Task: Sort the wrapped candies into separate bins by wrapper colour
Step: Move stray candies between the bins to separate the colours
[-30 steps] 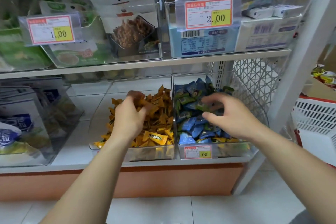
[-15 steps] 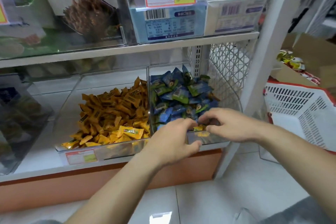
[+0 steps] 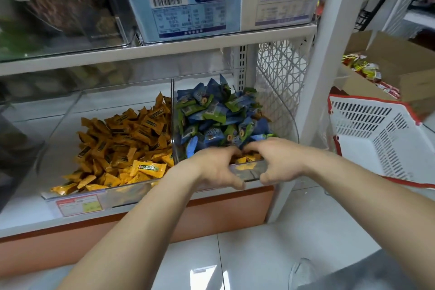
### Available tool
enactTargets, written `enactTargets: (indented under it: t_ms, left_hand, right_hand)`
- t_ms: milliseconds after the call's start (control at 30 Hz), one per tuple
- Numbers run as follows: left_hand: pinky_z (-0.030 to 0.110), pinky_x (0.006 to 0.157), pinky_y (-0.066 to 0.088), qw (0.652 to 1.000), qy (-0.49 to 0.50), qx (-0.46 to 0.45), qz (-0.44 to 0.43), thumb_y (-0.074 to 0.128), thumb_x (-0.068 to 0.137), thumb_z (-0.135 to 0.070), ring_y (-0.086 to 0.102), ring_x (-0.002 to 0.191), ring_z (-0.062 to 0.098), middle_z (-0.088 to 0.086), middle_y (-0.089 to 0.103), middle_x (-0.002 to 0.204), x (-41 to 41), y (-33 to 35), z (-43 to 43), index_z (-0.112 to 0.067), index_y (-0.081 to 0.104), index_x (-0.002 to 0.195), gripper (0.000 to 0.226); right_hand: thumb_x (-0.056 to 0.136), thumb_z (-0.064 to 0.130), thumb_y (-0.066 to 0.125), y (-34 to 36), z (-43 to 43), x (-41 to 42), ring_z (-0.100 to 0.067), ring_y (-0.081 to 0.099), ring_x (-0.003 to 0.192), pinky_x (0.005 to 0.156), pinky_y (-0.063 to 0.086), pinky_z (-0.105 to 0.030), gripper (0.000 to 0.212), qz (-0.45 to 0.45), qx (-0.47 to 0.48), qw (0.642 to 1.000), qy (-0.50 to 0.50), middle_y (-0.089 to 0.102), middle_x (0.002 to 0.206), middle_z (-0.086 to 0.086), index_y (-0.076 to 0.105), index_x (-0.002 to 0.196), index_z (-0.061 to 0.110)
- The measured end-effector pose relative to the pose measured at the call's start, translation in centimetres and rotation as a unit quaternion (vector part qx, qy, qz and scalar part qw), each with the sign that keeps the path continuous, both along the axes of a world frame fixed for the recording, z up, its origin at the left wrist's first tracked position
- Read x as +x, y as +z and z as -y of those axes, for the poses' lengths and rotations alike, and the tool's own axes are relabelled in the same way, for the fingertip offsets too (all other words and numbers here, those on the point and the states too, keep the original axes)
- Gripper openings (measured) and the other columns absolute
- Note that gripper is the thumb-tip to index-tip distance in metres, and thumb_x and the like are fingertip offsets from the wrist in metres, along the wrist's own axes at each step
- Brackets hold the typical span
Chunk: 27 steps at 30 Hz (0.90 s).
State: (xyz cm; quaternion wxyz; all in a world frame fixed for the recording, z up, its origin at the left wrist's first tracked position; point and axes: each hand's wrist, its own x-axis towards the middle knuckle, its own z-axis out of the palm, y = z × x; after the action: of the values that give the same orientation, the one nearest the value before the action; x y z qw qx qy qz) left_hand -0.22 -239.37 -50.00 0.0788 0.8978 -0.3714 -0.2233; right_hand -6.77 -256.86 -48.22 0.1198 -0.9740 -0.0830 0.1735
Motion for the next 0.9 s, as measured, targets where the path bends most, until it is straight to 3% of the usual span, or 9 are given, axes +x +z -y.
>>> enactTargets:
  t_ms: [167,233,367,433,533,633,733,900]
  left_hand:
    - [0.035,0.084,0.051,0.999,0.004,0.045,-0.025,0.076,0.075,-0.05,0.057,0.104,0.021,0.001,0.059,0.122,0.0,0.5,0.5,-0.019,0.045,0.135,0.075]
    - [0.041,0.088,0.053,0.999,0.004,0.035,-0.037,0.077,0.075,-0.046,0.059,0.102,0.024,0.004,0.06,0.119,-0.1,0.6,0.6,-0.017,0.048,0.128,0.067]
    - [0.039,0.089,0.052,0.998,0.01,0.003,-0.058,0.08,0.075,-0.043,0.058,0.101,0.022,0.002,0.06,0.116,0.1,0.4,0.2,-0.019,0.046,0.126,0.066]
    - [0.032,0.082,0.052,0.998,0.022,-0.033,-0.057,0.081,0.074,-0.045,0.058,0.096,0.018,-0.002,0.06,0.108,0.3,0.2,-0.2,-0.023,0.046,0.122,0.063]
    - [0.012,0.061,0.039,0.985,0.046,-0.131,-0.099,0.082,0.076,-0.046,0.054,0.078,0.003,-0.015,0.055,0.09,0.6,0.2,-0.9,-0.032,0.045,0.111,0.053]
    - [0.009,0.06,0.038,0.976,0.044,-0.172,-0.129,0.081,0.076,-0.05,0.055,0.072,-0.004,-0.017,0.057,0.087,0.5,0.4,-1.4,-0.038,0.047,0.101,0.043]
    - [0.01,0.066,0.042,0.97,0.048,-0.195,-0.136,0.081,0.076,-0.05,0.058,0.077,-0.006,-0.015,0.061,0.091,0.4,0.6,-1.8,-0.04,0.05,0.102,0.042]
    - [0.03,0.077,0.052,0.965,0.054,-0.232,-0.111,0.085,0.074,-0.043,0.063,0.085,0.008,-0.009,0.067,0.094,0.3,0.9,-2.0,-0.028,0.059,0.107,0.044]
  right_hand:
    - [0.069,0.034,0.076,-0.6,0.3,0.8,-0.016,0.059,0.094,0.084,0.053,-0.036,0.059,0.022,0.03,0.999,-0.013,0.063,0.111,0.007,0.056,0.124,0.029]
    - [0.068,0.035,0.075,-0.5,0.2,1.0,-0.017,0.061,0.09,0.081,0.054,-0.037,0.054,0.015,0.05,0.999,-0.016,0.066,0.105,0.006,0.06,0.119,0.028]
    - [0.063,0.037,0.067,-0.1,0.1,1.2,-0.017,0.066,0.082,0.076,0.057,-0.04,0.051,-0.025,0.111,0.993,-0.011,0.071,0.094,0.006,0.064,0.113,0.03]
    - [0.065,0.038,0.069,-0.2,0.2,1.4,-0.016,0.065,0.086,0.079,0.056,-0.039,0.055,-0.023,0.116,0.993,-0.017,0.069,0.1,0.007,0.059,0.119,0.031]
    - [0.073,0.043,0.079,-0.3,0.6,1.8,-0.015,0.062,0.089,0.08,0.053,-0.036,0.05,-0.009,0.131,0.991,-0.031,0.065,0.1,0.008,0.056,0.116,0.032]
    - [0.071,0.055,0.081,-0.3,0.8,1.7,-0.012,0.061,0.085,0.076,0.051,-0.035,0.05,0.01,0.151,0.988,-0.025,0.066,0.096,0.009,0.062,0.11,0.03]
    - [0.073,0.053,0.08,-0.3,1.2,1.5,-0.008,0.062,0.082,0.076,0.052,-0.033,0.043,0.014,0.188,0.982,-0.031,0.067,0.093,0.012,0.066,0.108,0.032]
    - [0.084,0.048,0.073,-0.1,1.6,1.1,-0.011,0.066,0.077,0.072,0.052,-0.031,0.025,0.005,0.257,0.965,-0.05,0.073,0.089,0.006,0.074,0.102,0.031]
